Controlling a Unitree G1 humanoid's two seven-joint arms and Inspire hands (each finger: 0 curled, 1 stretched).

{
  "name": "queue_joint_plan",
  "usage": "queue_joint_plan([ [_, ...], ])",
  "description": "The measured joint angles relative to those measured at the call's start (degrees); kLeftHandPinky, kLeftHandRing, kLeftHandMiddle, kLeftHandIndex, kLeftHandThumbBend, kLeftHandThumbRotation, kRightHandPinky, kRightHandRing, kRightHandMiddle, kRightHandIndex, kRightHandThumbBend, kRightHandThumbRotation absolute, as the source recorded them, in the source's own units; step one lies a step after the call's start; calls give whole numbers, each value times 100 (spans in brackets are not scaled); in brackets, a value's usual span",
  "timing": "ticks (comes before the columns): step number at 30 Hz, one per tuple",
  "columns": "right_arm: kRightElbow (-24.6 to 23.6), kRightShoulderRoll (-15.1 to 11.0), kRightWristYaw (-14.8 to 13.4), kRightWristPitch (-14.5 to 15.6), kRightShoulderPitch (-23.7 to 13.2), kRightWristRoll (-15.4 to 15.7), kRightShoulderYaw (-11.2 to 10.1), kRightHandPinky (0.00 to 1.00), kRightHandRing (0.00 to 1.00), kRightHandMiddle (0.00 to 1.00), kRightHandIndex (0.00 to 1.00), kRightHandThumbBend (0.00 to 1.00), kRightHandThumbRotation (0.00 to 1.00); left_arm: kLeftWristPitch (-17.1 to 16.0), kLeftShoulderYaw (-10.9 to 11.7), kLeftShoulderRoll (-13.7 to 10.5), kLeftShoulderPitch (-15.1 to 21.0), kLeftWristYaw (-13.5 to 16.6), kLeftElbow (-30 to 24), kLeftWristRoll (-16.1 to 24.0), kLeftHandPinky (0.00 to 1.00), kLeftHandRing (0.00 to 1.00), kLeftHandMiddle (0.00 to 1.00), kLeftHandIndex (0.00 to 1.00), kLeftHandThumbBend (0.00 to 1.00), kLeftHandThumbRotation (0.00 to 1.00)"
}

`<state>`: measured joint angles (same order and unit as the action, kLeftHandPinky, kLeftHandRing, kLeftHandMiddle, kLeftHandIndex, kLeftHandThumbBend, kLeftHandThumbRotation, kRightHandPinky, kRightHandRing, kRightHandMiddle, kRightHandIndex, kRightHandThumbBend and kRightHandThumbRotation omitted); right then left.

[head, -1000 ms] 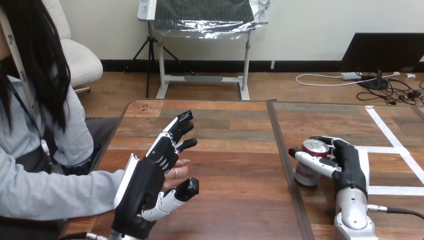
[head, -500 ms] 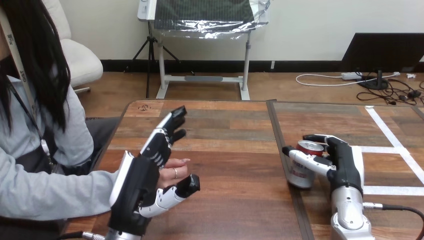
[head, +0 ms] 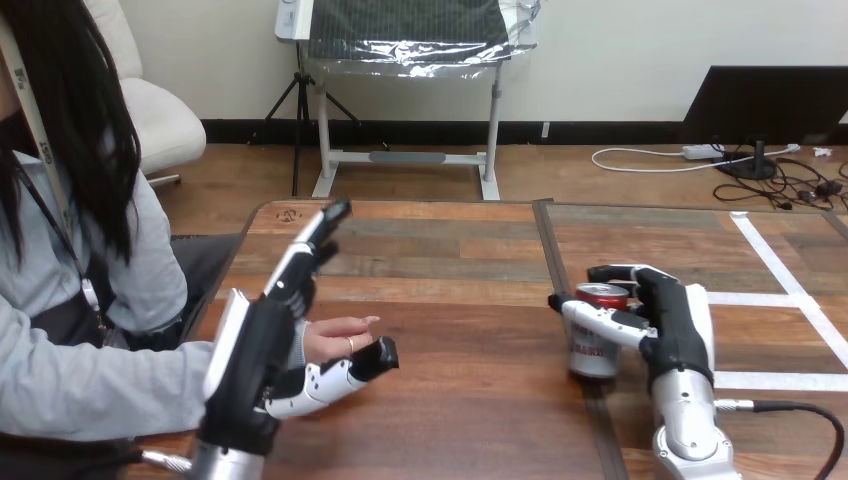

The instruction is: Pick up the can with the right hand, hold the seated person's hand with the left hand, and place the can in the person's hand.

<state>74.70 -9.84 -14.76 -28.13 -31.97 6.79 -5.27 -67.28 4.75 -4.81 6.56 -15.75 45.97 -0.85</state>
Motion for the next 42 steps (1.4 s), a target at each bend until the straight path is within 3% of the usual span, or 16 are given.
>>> queue_joint_plan([
  [9, -8, 47, 0, -67, 1, 77, 84, 31, 39, 59, 57, 80, 0, 52, 197, -280, 115, 801, -2, 826, 98, 100, 97, 95, 100, 53],
  [22, -8, 69, 110, -177, 4, 188, 151, 37, 46, 60, 57, 79, 0, 419, 314, -645, 151, 1694, -25, 1492, 96, 98, 95, 94, 100, 52],
  [33, -9, 75, 152, -225, 4, 211, 195, 31, 40, 57, 56, 81, 0, 525, 300, -824, 151, 1938, -46, 1593, 93, 97, 96, 94, 100, 53],
  [42, -8, 86, 152, -279, 22, 217, 215, 35, 43, 58, 56, 80, 0, 601, 284, -838, 152, 1950, -103, 1582, 93, 97, 96, 93, 100, 53],
])
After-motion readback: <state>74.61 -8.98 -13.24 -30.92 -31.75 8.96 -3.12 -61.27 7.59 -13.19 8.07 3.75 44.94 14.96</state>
